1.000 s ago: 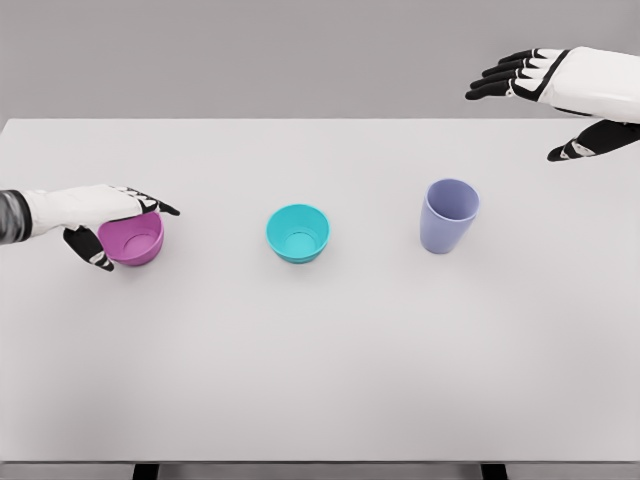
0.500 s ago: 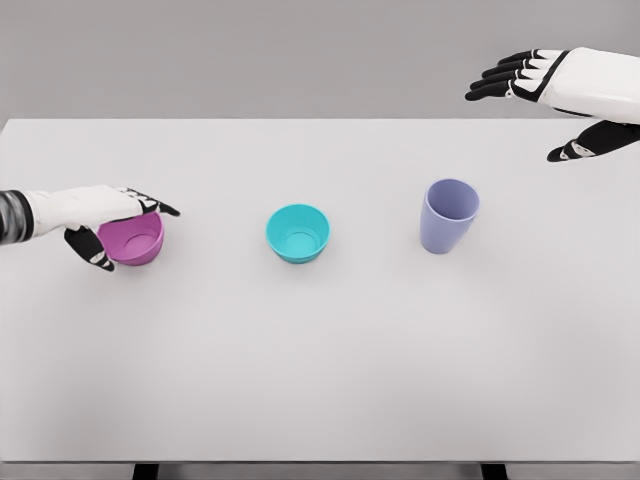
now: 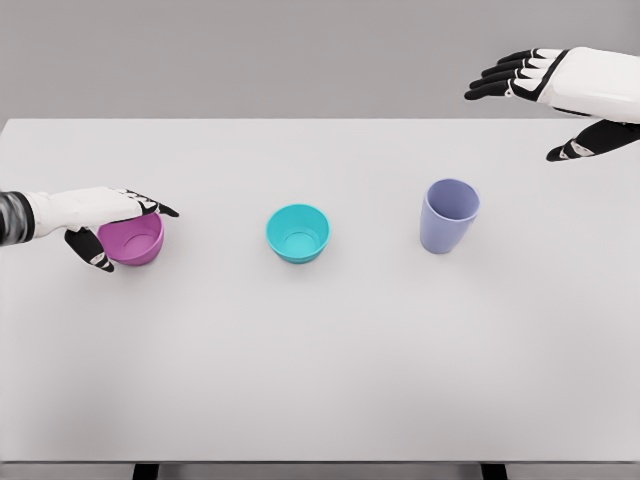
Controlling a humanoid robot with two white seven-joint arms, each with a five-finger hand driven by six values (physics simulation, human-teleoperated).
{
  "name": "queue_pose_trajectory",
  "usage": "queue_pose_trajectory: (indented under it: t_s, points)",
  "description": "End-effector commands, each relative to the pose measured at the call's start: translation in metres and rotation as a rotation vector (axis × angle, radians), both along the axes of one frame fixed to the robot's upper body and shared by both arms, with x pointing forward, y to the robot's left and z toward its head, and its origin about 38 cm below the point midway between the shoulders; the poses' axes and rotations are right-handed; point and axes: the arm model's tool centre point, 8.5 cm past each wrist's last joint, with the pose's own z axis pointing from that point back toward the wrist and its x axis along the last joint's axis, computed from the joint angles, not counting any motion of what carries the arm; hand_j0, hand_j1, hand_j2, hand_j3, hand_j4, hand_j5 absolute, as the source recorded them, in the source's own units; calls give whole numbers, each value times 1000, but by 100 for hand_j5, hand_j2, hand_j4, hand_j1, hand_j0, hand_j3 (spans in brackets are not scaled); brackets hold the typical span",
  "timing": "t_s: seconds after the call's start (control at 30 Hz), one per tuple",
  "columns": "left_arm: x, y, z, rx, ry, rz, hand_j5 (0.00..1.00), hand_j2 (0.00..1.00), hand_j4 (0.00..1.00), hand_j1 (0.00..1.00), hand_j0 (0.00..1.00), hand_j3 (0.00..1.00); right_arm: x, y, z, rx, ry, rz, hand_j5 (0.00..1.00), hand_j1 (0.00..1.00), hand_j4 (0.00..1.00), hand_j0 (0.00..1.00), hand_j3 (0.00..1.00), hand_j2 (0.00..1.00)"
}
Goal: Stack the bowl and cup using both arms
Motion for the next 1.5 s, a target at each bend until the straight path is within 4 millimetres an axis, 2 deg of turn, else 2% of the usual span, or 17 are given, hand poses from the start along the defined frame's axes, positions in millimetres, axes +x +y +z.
queue_pose_trajectory:
  t_s: [0.0, 0.13, 0.3, 1.0, 1.23, 1.47]
  points:
    - [0, 0, 0, -1, 1, 2, 99, 99, 99, 99, 99, 99, 0, 0, 0, 7, 2, -1, 100, 100, 100, 100, 100, 100]
    - [0, 0, 0, 0, 1, 3, 98, 98, 98, 98, 98, 98, 1, 0, 0, 10, 4, -3, 100, 100, 100, 100, 100, 100]
    - [1, 5, -3, 3, 8, 17, 89, 89, 89, 89, 89, 89, 1, -1, 0, 9, 4, -5, 100, 100, 100, 100, 100, 100]
    - [1, 4, 2, -6, -1, 15, 67, 67, 67, 67, 67, 67, 1, -2, 1, 8, 1, -8, 100, 100, 100, 100, 100, 100]
    - [4, -2, 14, -19, -27, -4, 64, 64, 64, 64, 64, 64, 1, -2, 1, 8, 1, -8, 100, 100, 100, 100, 100, 100]
    - [3, -18, 28, -29, -63, -54, 64, 64, 64, 64, 64, 64, 1, -3, 1, 7, 1, -9, 100, 100, 100, 100, 100, 100]
